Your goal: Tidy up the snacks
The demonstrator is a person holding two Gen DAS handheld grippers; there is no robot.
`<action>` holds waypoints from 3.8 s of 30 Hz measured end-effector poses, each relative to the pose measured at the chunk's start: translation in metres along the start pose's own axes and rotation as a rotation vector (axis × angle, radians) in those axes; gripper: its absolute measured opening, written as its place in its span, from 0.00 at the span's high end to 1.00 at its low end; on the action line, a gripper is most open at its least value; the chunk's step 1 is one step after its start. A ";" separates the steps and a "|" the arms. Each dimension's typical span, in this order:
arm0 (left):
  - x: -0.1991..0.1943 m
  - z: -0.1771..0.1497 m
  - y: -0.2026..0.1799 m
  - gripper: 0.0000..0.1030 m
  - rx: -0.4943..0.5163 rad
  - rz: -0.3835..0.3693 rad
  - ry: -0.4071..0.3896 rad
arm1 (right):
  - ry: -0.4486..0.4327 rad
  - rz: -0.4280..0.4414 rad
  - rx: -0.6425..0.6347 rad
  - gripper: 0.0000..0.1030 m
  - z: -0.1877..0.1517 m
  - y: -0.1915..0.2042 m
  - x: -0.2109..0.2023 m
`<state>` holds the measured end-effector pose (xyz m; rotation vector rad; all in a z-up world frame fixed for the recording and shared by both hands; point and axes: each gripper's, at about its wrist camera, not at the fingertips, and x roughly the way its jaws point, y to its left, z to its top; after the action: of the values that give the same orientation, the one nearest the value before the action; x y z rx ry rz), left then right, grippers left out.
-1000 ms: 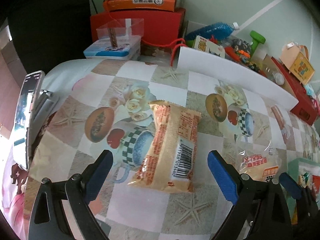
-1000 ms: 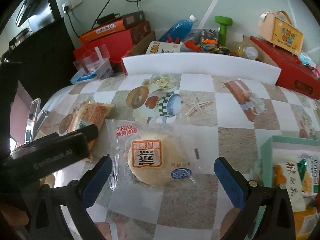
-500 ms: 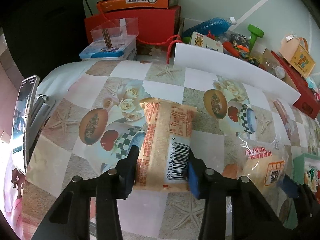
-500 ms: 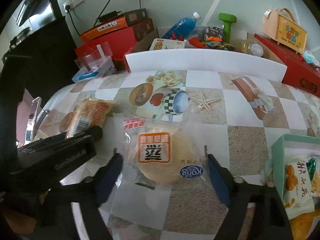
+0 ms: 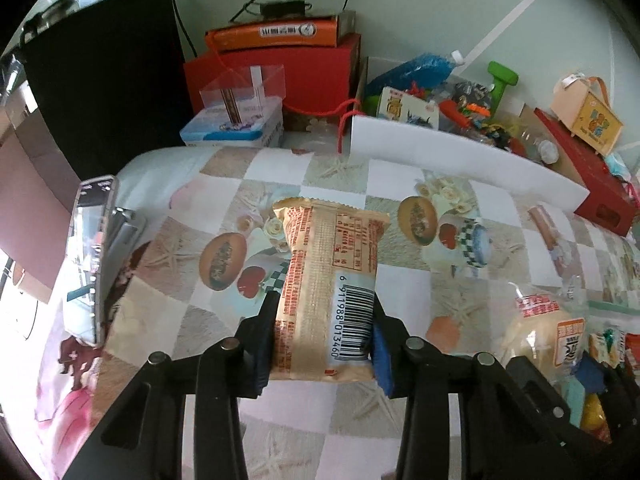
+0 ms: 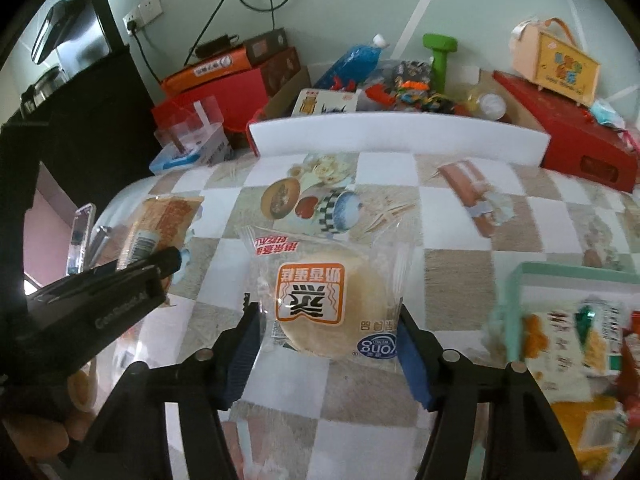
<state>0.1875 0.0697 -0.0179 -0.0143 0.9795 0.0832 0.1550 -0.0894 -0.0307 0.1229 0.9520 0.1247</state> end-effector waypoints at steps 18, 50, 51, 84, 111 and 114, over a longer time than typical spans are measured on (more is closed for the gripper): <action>-0.103 -0.029 -0.022 0.59 0.020 -0.073 -0.089 | -0.078 -0.065 0.070 0.35 -0.039 -0.028 -0.106; -0.175 -0.097 -0.214 0.59 0.437 -0.301 -0.152 | -0.163 -0.274 0.463 0.35 -0.087 -0.216 -0.193; -0.174 -0.100 -0.221 0.59 0.451 -0.306 -0.146 | -0.164 -0.283 0.475 0.35 -0.089 -0.222 -0.195; -0.132 -0.133 -0.275 0.43 0.569 -0.318 -0.046 | 0.010 -0.254 0.534 0.32 -0.108 -0.254 -0.150; -0.126 -0.112 -0.132 0.00 0.184 -0.061 -0.046 | -0.101 -0.250 0.327 0.00 -0.091 -0.187 -0.173; -0.130 -0.122 -0.124 0.00 0.183 -0.039 -0.039 | -0.116 -0.236 0.297 0.00 -0.095 -0.171 -0.179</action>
<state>0.0236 -0.0680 0.0183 0.1356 0.9448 -0.0422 -0.0161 -0.2819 0.0311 0.2866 0.8580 -0.2404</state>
